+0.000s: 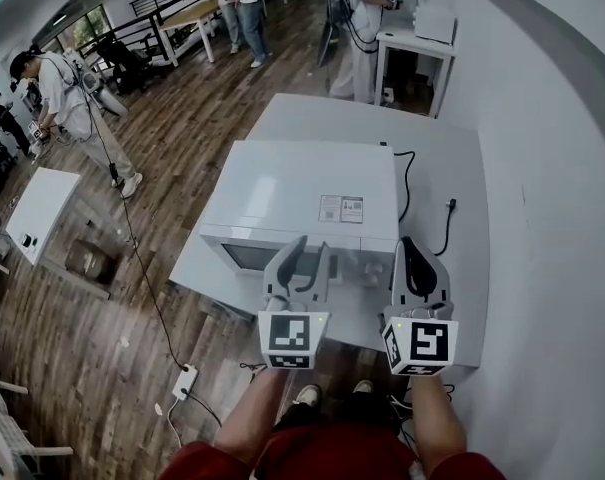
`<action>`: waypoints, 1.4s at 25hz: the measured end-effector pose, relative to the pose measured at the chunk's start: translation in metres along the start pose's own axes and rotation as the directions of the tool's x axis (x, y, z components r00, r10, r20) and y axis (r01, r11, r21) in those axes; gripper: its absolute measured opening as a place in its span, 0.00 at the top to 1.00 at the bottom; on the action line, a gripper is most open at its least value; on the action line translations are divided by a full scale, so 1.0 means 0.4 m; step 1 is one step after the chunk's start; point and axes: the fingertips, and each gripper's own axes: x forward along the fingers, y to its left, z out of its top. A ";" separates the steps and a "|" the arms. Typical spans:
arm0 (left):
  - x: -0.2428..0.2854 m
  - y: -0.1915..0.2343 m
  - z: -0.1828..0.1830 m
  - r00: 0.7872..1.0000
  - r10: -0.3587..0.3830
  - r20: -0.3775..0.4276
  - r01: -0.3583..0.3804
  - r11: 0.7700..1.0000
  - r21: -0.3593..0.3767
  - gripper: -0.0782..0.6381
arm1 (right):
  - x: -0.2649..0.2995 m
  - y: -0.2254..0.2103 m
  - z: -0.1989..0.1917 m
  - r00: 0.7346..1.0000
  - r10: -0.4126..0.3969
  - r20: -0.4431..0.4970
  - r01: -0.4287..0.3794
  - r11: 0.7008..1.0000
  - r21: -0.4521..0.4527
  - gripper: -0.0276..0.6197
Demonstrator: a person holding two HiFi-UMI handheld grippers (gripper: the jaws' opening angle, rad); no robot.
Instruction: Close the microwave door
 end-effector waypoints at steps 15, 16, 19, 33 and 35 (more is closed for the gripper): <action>-0.041 0.030 0.173 0.993 0.005 0.121 -0.001 0.999 -0.032 0.85 | 0.004 0.062 0.139 0.997 0.064 0.035 -0.062 0.997 -0.047 0.91; -0.041 0.028 0.176 0.992 0.003 0.123 0.001 0.999 -0.032 0.85 | 0.003 0.062 0.140 0.997 0.062 0.038 -0.060 0.997 -0.053 0.91; -0.036 0.021 0.181 0.992 -0.003 0.129 0.007 1.000 -0.030 0.85 | 0.004 0.055 0.136 0.998 0.054 0.039 -0.052 0.997 -0.051 0.91; -0.011 0.002 0.185 0.991 -0.017 0.131 0.019 1.000 -0.017 0.85 | 0.022 0.025 0.120 0.999 0.036 0.024 -0.035 0.999 -0.036 0.91; -0.007 -0.002 0.187 0.990 -0.017 0.137 0.020 1.000 -0.014 0.85 | 0.024 0.024 0.119 0.999 0.041 0.026 -0.040 0.998 -0.041 0.91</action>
